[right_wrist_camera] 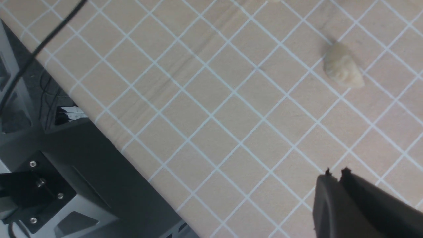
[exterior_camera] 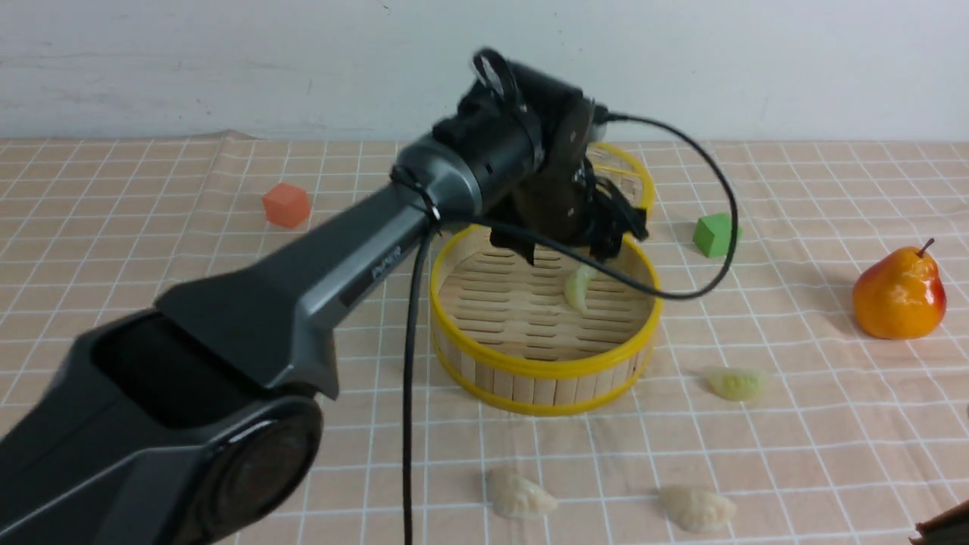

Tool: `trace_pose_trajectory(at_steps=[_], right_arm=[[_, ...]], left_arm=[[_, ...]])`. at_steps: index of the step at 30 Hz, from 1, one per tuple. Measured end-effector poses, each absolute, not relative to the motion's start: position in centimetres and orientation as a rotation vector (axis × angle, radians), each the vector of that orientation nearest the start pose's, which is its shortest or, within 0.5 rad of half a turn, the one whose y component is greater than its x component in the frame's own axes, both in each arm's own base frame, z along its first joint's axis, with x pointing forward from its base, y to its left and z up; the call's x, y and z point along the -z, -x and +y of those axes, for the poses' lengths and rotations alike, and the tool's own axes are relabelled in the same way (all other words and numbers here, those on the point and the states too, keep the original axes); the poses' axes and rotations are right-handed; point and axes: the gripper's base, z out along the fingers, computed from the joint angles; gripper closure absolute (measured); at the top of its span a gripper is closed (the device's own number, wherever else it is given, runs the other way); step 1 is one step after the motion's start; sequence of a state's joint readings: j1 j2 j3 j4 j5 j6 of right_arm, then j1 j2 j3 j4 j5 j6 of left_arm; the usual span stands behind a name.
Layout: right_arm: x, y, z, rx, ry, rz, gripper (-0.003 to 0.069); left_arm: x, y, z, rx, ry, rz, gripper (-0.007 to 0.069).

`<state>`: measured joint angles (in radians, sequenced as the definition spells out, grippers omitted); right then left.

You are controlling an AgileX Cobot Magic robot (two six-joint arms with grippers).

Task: Put the dumplings into the steamer on the table with the brown tablecloth.
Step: 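Place the dumpling into the bamboo steamer basket with the left gripper, then reach for and grasp a dumpling on the table with the left gripper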

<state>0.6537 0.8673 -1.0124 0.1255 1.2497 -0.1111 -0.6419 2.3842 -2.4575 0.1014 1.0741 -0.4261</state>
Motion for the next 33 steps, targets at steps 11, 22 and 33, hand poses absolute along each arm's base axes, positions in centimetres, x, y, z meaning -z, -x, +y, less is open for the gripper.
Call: trace_pose_trajectory(at_steps=[11, 22, 33], right_arm=[[-35.6, -12.8, 10.5, -0.287, 0.957, 2.415, 0.0617], [-35.8, -12.8, 10.5, -0.292, 0.95, 2.398, 0.0616], [-37.8, -10.1, 8.5, -0.344, 0.872, 2.289, 0.0612]], left_arm=[[-48.6, -31.9, -22.1, 0.353, -0.306, 2.19, 0.0283], [-41.1, -26.2, -20.3, 0.222, -1.165, 2.301, 0.0638], [-27.8, -23.2, -23.0, 0.251, -1.893, 2.058, 0.0638]])
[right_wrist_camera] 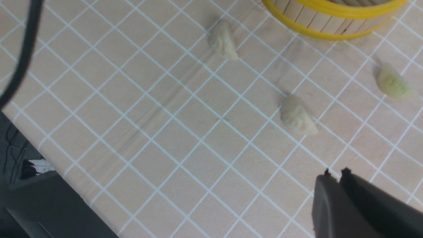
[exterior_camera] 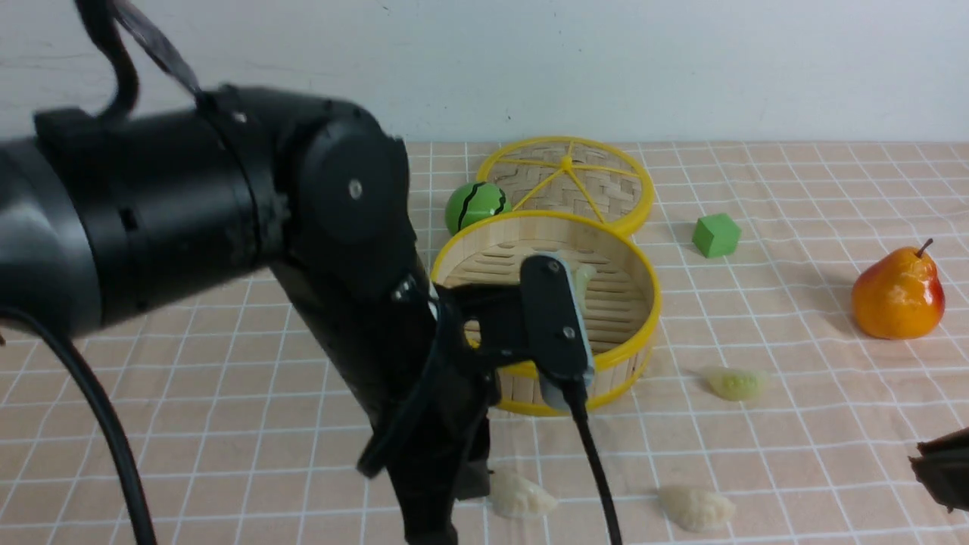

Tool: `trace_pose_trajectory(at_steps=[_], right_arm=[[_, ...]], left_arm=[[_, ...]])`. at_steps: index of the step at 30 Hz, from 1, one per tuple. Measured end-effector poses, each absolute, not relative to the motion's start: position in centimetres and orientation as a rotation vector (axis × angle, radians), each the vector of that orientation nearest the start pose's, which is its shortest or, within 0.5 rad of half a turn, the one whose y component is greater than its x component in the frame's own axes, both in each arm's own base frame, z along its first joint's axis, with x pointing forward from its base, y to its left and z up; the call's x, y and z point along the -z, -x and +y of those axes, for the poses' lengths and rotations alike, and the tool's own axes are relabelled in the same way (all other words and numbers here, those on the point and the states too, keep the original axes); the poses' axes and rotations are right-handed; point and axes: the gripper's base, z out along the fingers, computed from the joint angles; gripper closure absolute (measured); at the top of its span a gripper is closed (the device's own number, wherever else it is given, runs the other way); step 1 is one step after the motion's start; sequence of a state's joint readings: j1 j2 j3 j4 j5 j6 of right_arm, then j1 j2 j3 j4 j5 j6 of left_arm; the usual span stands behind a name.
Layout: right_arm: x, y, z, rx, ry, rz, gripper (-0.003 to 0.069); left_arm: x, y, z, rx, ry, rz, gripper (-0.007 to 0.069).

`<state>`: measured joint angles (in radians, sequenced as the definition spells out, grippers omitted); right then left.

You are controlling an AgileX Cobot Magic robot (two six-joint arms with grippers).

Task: Put the dumplings into the steamer on the table with the brown tablecloth.
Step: 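Reach for and grasp a dumpling on the table with the left gripper, then place the dumpling into the bamboo steamer basket with the left gripper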

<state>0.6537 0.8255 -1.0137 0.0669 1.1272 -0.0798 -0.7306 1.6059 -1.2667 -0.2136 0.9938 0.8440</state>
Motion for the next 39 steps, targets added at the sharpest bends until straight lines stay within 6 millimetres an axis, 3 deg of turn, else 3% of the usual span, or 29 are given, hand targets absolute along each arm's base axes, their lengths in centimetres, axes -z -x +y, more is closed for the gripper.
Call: trace_pose_trajectory(at_steps=[5, 10, 11, 15, 19, 26, 28, 33, 35, 39], right_arm=[[-37.8, -10.1, 8.4, -0.363, 0.825, 2.307, 0.0609], [-37.8, -10.1, 8.4, -0.366, 0.818, 2.31, 0.0607], [-37.8, -10.1, 8.4, -0.366, 0.819, 2.311, 0.0606], [-37.8, -10.1, 8.4, -0.365, 0.819, 2.314, 0.0603], [-37.8, -10.0, 8.4, -0.364, 0.82, 2.317, 0.0601], [-37.8, -10.0, 8.4, -0.364, 0.821, 2.319, 0.0599], [-37.7, -10.0, 8.4, -0.363, 0.822, 2.321, 0.0596], [-37.7, -10.0, 8.4, -0.363, 0.822, 2.321, 0.0594], [-37.7, -10.0, 8.4, -0.363, 0.822, 2.321, 0.0592], [-37.7, -10.0, 8.4, -0.364, 0.818, 2.323, 0.0587]], left_arm=[[-25.6, -24.6, -24.4, 0.231, -1.756, 2.097, 0.0632], [-22.4, -26.3, -25.5, 0.199, -1.739, 2.171, 0.0485], [-21.3, -26.8, -25.9, 0.197, -1.745, 2.185, 0.0404], [-18.9, -27.8, -26.7, 0.172, -1.757, 2.194, 0.0214], [-17.4, -28.5, -27.3, 0.16, -1.753, 2.191, 0.0132], [-16.4, -28.8, -27.5, 0.158, -1.754, 2.198, 0.018], [-16.3, -28.8, -27.6, 0.163, -1.749, 2.2, 0.0255], [-16.4, -28.9, -27.6, 0.171, -1.704, 2.227, 0.0285], [-16.4, -28.9, -27.6, 0.177, -1.678, 2.249, 0.0354], [-17.5, -28.7, -27.4, 0.197, -1.599, 2.307, 0.036]])
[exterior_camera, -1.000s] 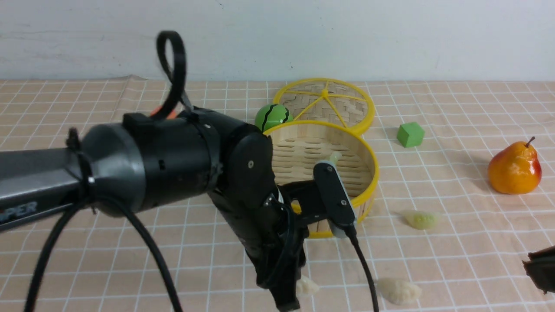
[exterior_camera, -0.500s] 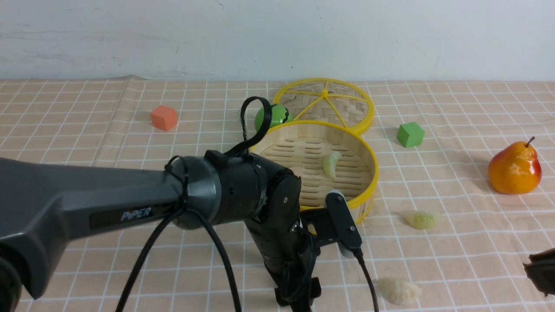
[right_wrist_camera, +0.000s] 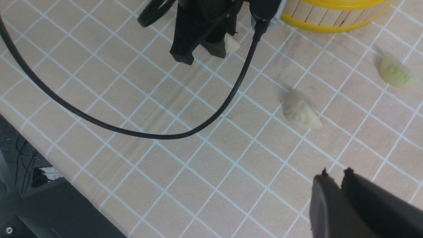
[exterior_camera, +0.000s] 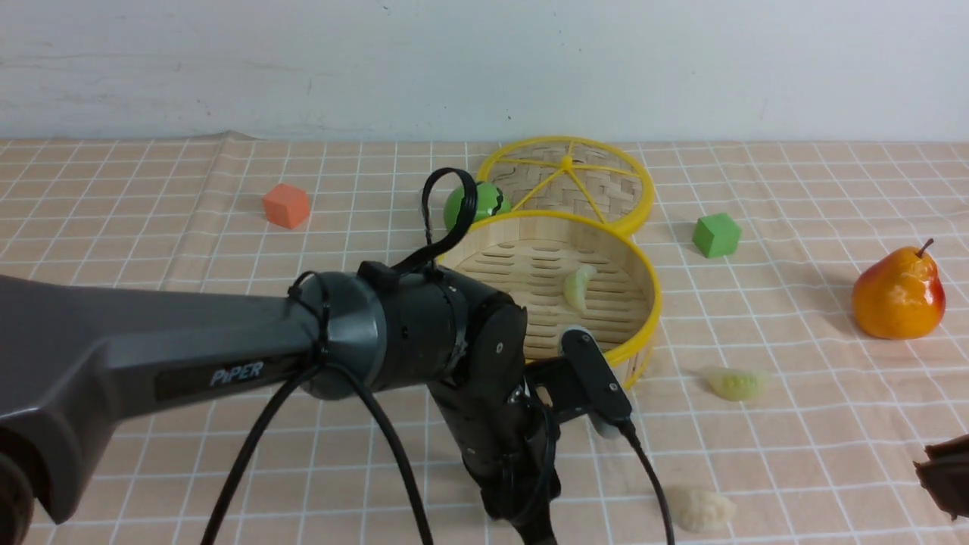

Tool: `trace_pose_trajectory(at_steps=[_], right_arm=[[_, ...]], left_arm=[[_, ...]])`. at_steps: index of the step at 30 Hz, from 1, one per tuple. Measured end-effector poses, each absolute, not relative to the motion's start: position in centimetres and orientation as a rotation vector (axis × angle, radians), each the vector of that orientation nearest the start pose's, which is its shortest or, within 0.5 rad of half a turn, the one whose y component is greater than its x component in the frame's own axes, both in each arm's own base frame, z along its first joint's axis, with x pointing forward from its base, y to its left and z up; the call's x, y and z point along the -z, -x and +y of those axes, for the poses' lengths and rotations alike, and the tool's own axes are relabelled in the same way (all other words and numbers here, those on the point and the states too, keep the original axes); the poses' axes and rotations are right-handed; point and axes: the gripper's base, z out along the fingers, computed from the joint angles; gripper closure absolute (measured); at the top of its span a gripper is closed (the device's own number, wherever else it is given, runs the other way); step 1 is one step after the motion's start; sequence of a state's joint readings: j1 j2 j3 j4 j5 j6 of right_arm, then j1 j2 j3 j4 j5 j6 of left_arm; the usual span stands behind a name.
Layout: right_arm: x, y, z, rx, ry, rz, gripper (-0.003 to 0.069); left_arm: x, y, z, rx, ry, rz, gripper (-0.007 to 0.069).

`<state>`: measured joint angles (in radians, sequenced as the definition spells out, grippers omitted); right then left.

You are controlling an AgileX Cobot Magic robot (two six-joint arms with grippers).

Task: Put the dumplings into the steamer on the table with the brown tablecloth.
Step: 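Place the dumpling into the bamboo steamer basket with the left gripper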

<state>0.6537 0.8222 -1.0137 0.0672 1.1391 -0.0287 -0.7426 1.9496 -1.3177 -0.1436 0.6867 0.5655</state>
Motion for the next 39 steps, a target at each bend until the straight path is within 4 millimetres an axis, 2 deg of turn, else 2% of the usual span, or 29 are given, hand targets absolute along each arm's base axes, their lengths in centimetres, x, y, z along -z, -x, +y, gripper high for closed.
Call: trace_pose_trajectory(at_steps=[1, 2, 3, 4, 5, 7, 8, 10, 12, 14, 15, 17, 19, 20, 22, 23, 24, 26, 27, 28, 31, 32, 35, 36, 39], right_arm=[[-37.7, -10.0, 8.4, -0.364, 0.818, 2.323, 0.0586], [-37.7, -10.0, 8.4, -0.364, 0.818, 2.323, 0.0585], [-37.7, -10.0, 8.4, -0.364, 0.818, 2.323, 0.0585], [-37.7, -10.0, 8.4, -0.364, 0.818, 2.323, 0.0584], [-37.7, -10.0, 8.4, -0.364, 0.818, 2.323, 0.0583], [-37.7, -10.0, 8.4, -0.365, 0.817, 2.322, 0.058], [-37.7, -10.0, 8.4, -0.365, 0.817, 2.322, 0.058], [-37.7, -10.0, 8.4, -0.365, 0.817, 2.322, 0.0578], [-37.7, -10.0, 8.4, -0.365, 0.817, 2.322, 0.0577], [-37.7, -10.0, 8.4, -0.365, 0.817, 2.322, 0.0574], [-37.7, -10.0, 8.4, -0.365, 0.817, 2.322, 0.0574], [-37.7, -10.0, 8.4, -0.365, 0.817, 2.322, 0.0573], [-37.7, -10.0, 8.4, -0.365, 0.817, 2.322, 0.0573], [-37.7, -10.0, 8.4, -0.365, 0.817, 2.322, 0.0573], [-37.7, -10.0, 8.4, -0.365, 0.818, 2.323, 0.0573], [-37.7, -10.0, 8.4, -0.365, 0.818, 2.323, 0.0573], [-37.7, -10.0, 8.4, -0.365, 0.818, 2.323, 0.0573], [-37.7, -10.0, 8.4, -0.364, 0.818, 2.323, 0.0573], [-37.7, -10.0, 8.4, -0.364, 0.818, 2.323, 0.0573], [-37.7, -10.0, 8.4, -0.364, 0.818, 2.323, 0.0573], [-37.7, -9.9, 8.3, -0.36, 0.823, 2.336, 0.0573], [-37.7, -9.9, 8.3, -0.36, 0.823, 2.337, 0.0573], [-37.2, -10.1, 8.4, -0.333, 0.842, 2.387, 0.058], [-37.2, -10.2, 8.4, -0.328, 0.839, 2.393, 0.0581], [-36.4, -11.5, 8.7, -0.233, 0.84, 2.449, 0.0584]], left_arm=[[-17.6, -28.6, -27.4, 0.197, -1.597, 2.312, 0.0359], [-19.0, -28.6, -27.4, 0.213, -1.542, 2.331, 0.036], [-19.2, -28.6, -27.4, 0.215, -1.535, 2.332, 0.036], [-21.4, -28.8, -27.5, 0.237, -1.441, 2.352, 0.036], [-21.4, -28.8, -27.5, 0.236, -1.441, 2.353, 0.036], [-25.1, -29.9, -27.5, 0.295, -1.204, 2.401, 0.036], [-25.8, -30.2, -27.5, 0.309, -1.147, 2.412, 0.036], [-27.9, -31.8, -27.0, 0.343, -0.963, 2.433, 0.036], [-29.1, -33.2, -26.4, 0.355, -0.844, 2.439, 0.036], [-30.3, -36.3, -25.4, 0.381, -0.652, 2.442, 0.036], [-30.3, -36.4, -25.3, 0.379, -0.647, 2.443, 0.036], [-30.0, -39.2, -24.7, 0.396, -0.505, 2.454, 0.0361], [-28.9, -41.6, -24.3, 0.39, -0.427, 2.471, 0.0361], [-28.7, -41.7, -24.3, 0.39, -0.425, 2.472, 0.0361], [-26.3, -43.8, -24.8, 0.38, -0.398, 2.499, 0.0363], [-26.2, -43.9, -24.8, 0.379, -0.398, 2.5, 0.0363], [-24.6, -44.8, -25.3, 0.375, -0.394, 2.514, 0.0366], [-23.0, -45.6, -25.7, 0.374, -0.378, 2.537, 0.041], [-22.8, -45.7, -25.8, 0.375, -0.374, 2.54, 0.041], [-21.3, -46.2, -26.1, 0.377, -0.343, 2.57, 0.0409], [-19.6, -46.6, -26.2, 0.359, -0.314, 2.598, 0.0401], [-19.6, -46.6, -26.2, 0.36, -0.31, 2.598, 0.0395], [-20.2, -46.6, -26.0, 0.328, -0.32, 2.585, 0.0266], [-20.2, -46.6, -26.0, 0.327, -0.321, 2.585, 0.0257], [-22.6, -46.1, -25.5, 0.317, -0.326, 2.564, 0.0106]])
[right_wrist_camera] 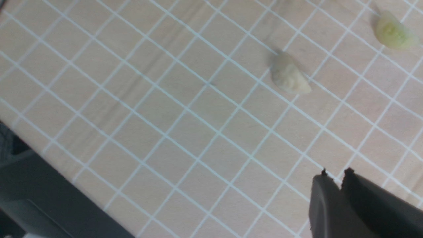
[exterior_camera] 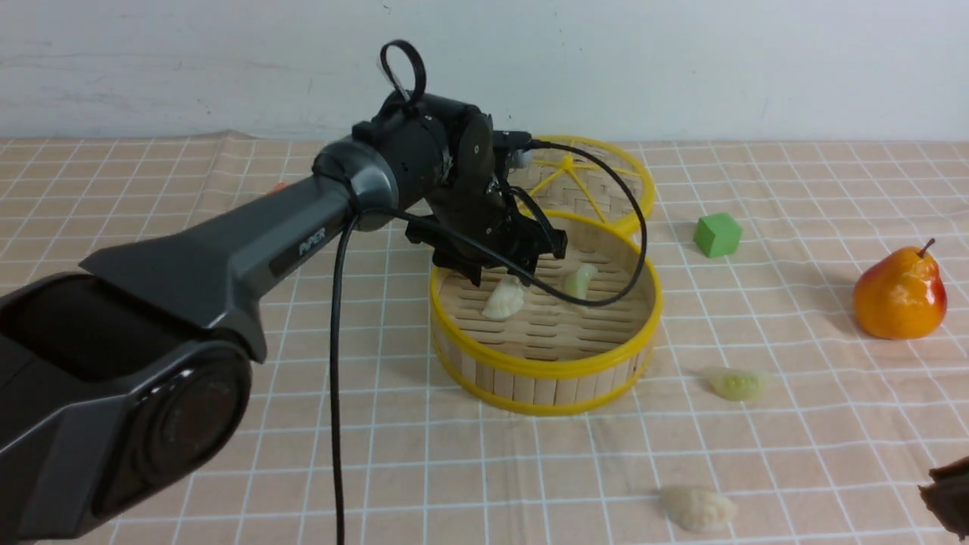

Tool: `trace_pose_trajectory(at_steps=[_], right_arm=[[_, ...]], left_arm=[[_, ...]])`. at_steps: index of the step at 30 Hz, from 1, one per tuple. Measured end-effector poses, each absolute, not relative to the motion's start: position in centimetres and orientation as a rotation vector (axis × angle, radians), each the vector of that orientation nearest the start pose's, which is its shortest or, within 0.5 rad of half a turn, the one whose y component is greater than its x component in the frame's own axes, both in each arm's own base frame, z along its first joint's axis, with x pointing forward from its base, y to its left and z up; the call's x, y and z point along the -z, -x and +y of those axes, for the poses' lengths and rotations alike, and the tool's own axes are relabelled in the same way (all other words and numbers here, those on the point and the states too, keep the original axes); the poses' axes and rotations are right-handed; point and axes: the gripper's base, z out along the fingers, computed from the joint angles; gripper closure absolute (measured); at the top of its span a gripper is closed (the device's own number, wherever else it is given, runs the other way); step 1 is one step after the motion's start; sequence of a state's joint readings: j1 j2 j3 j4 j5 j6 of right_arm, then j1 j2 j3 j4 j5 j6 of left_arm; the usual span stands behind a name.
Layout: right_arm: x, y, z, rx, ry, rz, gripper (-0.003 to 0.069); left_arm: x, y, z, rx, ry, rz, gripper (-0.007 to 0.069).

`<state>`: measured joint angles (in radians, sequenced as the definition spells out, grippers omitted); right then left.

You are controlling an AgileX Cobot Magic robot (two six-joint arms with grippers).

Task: Put the dumplings into the steamer on the table with the brown tablecloth.
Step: 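Place the dumpling into the bamboo steamer basket with the left gripper, then reach for and grasp a dumpling lying on the table beside the steamer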

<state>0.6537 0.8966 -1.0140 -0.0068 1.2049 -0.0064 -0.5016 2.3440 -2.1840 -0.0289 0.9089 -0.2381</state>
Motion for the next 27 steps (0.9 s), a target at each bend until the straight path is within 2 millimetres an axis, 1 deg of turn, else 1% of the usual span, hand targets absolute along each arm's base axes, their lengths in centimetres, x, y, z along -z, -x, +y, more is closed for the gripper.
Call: trace_pose_trajectory(at_steps=[1, 2, 4, 6, 7, 8, 9, 10, 11, 12, 13, 14, 15, 16, 17, 18, 19, 21, 23, 24, 25, 27], right_arm=[[-36.3, -11.6, 8.7, -0.225, 0.841, 2.45, 0.0584], [-36.0, -12.3, 8.9, -0.169, 0.843, 2.468, 0.0584], [-35.7, -13.4, 9.2, -0.091, 0.857, 2.48, 0.0584], [-35.4, -14.7, 9.5, -0.023, 0.842, 2.503, 0.0589], [-35.2, -15.5, 9.7, -0.005, 0.825, 2.523, 0.0596], [-35.0, -16.6, 9.7, 0.011, 0.779, 2.549, 0.0615], [-34.8, -17.1, 9.7, 0.017, 0.762, 2.561, 0.0624], [-34.3, -18.6, 9.5, 0.028, 0.701, 2.593, 0.0658], [-33.9, -19.8, 9.2, 0.022, 0.677, 2.609, 0.0674], [-33.3, -20.7, 9.1, 0.013, 0.668, 2.634, 0.0678], [-32.7, -21.5, 9.0, -0.008, 0.68, 2.651, 0.0679], [-32.6, -21.7, 9.0, -0.013, 0.684, 2.654, 0.0679], [-31.5, -22.7, 9.4, -0.085, 0.73, 2.684, 0.0679], [-30.9, -23.2, 9.7, -0.128, 0.773, 2.694, 0.0679], [-30.6, -23.4, 9.8, -0.135, 0.794, 2.695, 0.0678], [-29.7, -23.9, 10.5, -0.206, 0.844, 2.699, 0.0674], [-29.1, -24.3, 11.0, -0.245, 0.883, 2.698, 0.0666], [-28.1, -24.9, 11.7, -0.307, 0.927, 2.707, 0.0635], [-27.1, -25.5, 12.3, -0.362, 0.991, 2.706, 0.0571], [-26.3, -25.9, 12.6, -0.384, 1.052, 2.699, 0.0498], [-25.8, -26.1, 12.8, -0.397, 1.083, 2.694, 0.0449], [-24.7, -26.5, 13.1, -0.408, 1.169, 2.685, 0.0321]], left_arm=[[-23.1, -46.0, -25.5, 0.319, -0.326, 2.558, 0.01], [-24.8, -45.6, -25.2, 0.322, -0.325, 2.537, 0.0064], [-28.0, -44.6, -24.6, 0.335, -0.323, 2.502, 0.0043], [-32.4, -42.8, -23.7, 0.352, -0.321, 2.451, 0.0055], [-34.0, -42.0, -23.2, 0.353, -0.328, 2.442, 0.0069], [-36.7, -40.6, -22.4, 0.351, -0.343, 2.414, 0.0105], [-37.1, -40.4, -22.3, 0.349, -0.346, 2.411, 0.0111], [-39.4, -38.7, -21.2, 0.322, -0.366, 2.402, 0.0165], [-41.0, -37.6, -20.5, 0.314, -0.373, 2.385, 0.0201], [-42.4, -36.4, -19.8, 0.297, -0.377, 2.375, 0.0254], [-43.7, -35.3, -19.0, 0.275, -0.378, 2.365, 0.0324], [-43.9, -35.0, -18.8, 0.277, -0.377, 2.36, 0.0337], [-45.7, -33.1, -17.5, 0.253, -0.373, 2.339, 0.0435], [-46.3, -32.1, -16.9, 0.243, -0.371, 2.335, 0.0495], [-46.4, -31.9, -16.8, 0.244, -0.37, 2.333, 0.0519], [-47.1, -30.6, -16.0, 0.239, -0.368, 2.322, 0.0606], [-47.3, -29.8, -15.5, 0.236, -0.367, 2.322, 0.0638], [-47.3, -28.6, -14.9, 0.231, -0.37, 2.328, 0.0638], [-47.0, -27.2, -14.1, 0.222, -0.374, 2.348, 0.0638], [-46.6, -26.3, -13.6, 0.217, -0.376, 2.365, 0.0638], [-46.2, -25.6, -13.2, 0.214, -0.38, 2.38, 0.0638], [-45.2, -23.9, -12.5, 0.219, -0.388, 2.414, 0.0638]])
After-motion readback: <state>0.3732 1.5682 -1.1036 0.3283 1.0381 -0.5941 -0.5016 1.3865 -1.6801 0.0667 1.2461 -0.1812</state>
